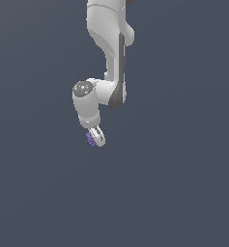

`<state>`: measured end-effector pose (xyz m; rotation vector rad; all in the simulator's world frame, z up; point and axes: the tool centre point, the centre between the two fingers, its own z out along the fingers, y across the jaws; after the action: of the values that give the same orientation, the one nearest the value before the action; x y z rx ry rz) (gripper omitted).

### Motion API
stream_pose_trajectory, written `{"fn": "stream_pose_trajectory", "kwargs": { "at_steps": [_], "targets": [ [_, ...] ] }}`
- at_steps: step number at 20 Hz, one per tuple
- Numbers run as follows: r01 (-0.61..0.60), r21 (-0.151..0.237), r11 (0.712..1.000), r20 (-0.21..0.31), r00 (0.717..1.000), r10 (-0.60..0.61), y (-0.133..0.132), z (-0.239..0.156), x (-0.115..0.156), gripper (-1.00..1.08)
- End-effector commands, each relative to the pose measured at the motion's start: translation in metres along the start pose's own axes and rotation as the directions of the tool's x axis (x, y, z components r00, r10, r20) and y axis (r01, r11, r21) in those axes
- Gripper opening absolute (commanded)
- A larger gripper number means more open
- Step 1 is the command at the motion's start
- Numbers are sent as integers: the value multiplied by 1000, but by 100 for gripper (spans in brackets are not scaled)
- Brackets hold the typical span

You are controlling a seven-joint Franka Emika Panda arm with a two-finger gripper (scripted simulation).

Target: Pick up the object and move it to a goal position.

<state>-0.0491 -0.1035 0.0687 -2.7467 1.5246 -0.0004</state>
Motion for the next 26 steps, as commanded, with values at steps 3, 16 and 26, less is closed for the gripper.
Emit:
{"fn": "stream_pose_trajectory", "kwargs": {
  "at_steps": [3,16,26],
  "targets": [
    [-2,-1,1000,0,1000,2,1,20,0,100],
    [-2,-1,1000,0,1000,2,0,27,0,-100],
    [-2,1,1000,0,1000,2,-2,13,-6,-100]
  ]
}}
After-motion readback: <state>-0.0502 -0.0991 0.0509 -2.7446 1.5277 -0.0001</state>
